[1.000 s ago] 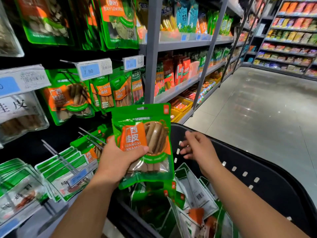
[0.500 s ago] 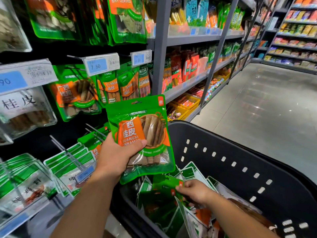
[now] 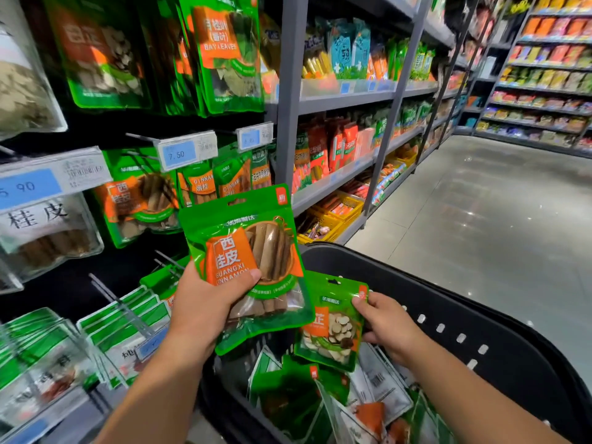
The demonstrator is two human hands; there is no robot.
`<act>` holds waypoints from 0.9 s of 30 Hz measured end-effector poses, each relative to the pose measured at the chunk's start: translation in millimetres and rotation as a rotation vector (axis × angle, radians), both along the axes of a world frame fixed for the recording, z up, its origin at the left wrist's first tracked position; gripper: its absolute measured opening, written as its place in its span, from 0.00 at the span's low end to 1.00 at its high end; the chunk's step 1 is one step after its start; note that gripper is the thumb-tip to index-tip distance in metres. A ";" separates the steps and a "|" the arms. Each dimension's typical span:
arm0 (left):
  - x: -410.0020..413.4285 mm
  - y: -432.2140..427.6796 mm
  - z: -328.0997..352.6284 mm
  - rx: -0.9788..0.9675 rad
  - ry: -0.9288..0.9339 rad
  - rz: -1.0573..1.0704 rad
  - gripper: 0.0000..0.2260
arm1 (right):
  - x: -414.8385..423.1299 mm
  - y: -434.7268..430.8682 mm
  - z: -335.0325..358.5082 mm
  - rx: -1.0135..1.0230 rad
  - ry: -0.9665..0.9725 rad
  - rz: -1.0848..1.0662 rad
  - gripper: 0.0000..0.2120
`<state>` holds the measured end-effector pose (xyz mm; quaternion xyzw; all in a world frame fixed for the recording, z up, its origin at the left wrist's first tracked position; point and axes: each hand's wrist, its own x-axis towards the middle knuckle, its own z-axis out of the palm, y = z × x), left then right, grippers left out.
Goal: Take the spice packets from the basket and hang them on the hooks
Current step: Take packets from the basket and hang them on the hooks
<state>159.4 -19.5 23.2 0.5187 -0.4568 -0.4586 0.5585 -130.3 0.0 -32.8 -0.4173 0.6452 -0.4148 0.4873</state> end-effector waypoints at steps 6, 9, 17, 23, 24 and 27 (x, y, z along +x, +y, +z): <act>18.9 13.6 24.7 -0.066 -0.072 0.011 0.28 | 5.9 6.7 58.4 -0.123 -0.064 -0.021 0.11; 32.0 20.7 40.7 -0.114 -0.107 0.016 0.26 | 14.6 9.1 83.8 -0.194 -0.088 -0.029 0.11; 85.6 42.2 83.9 -0.184 -0.178 0.104 0.32 | 60.5 10.5 139.3 -0.336 -0.144 0.056 0.12; 138.9 68.6 107.5 -0.220 -0.217 0.221 0.39 | 109.9 3.7 167.0 -0.422 -0.211 0.161 0.12; 146.5 73.7 111.5 -0.227 -0.223 0.239 0.39 | 119.4 2.4 171.2 -0.432 -0.222 0.184 0.12; 166.3 88.1 128.1 -0.243 -0.219 0.290 0.35 | 146.6 -6.0 183.4 -0.461 -0.228 0.232 0.11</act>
